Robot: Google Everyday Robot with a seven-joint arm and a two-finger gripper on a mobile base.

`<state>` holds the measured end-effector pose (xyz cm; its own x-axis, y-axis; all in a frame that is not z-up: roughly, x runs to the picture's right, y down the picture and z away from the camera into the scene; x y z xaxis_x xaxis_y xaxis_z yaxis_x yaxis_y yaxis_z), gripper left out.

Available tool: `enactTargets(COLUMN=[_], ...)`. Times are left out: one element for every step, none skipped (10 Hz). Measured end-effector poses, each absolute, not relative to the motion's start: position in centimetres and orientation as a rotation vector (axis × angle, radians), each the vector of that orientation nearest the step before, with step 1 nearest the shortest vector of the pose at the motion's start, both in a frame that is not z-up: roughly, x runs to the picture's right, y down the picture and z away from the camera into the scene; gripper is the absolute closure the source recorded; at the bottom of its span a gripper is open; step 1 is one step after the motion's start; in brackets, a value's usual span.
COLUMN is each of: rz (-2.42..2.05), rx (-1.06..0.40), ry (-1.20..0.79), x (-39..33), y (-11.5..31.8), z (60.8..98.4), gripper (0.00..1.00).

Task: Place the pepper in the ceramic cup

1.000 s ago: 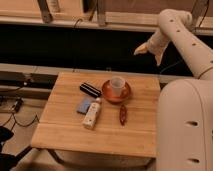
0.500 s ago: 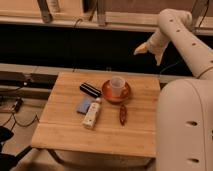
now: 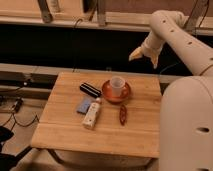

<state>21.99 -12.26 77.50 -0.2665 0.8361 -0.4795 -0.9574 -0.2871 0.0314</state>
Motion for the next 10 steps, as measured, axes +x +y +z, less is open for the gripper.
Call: enactTargets(rz=[1.816,1.809,1.786,1.763,1.745,1.743,1.744,1.743,1.738,1.713], rx=[-0.443,-0.447,-0.454,-0.463,-0.466,-0.464,-0.464,-0.466,-0.473,-0.492], ry=[0.437,0.488,0.528,0.559,0.582,0.583,0.584,0.583,0.582,0.578], x=[23.0,23.6,23.7,23.5,23.5,23.5,23.6,23.4,23.3,22.5], y=[-10.1,-8.3,-6.9,-5.7,-4.9,-4.9,-4.8,-4.9,-4.8,-4.5], z=[77.1,76.8,76.4,76.1,76.0,75.9,75.9,75.9,76.0,75.9], gripper=[0.20,0.20,0.20,0.20,0.20,0.20,0.20,0.20,0.20,0.20])
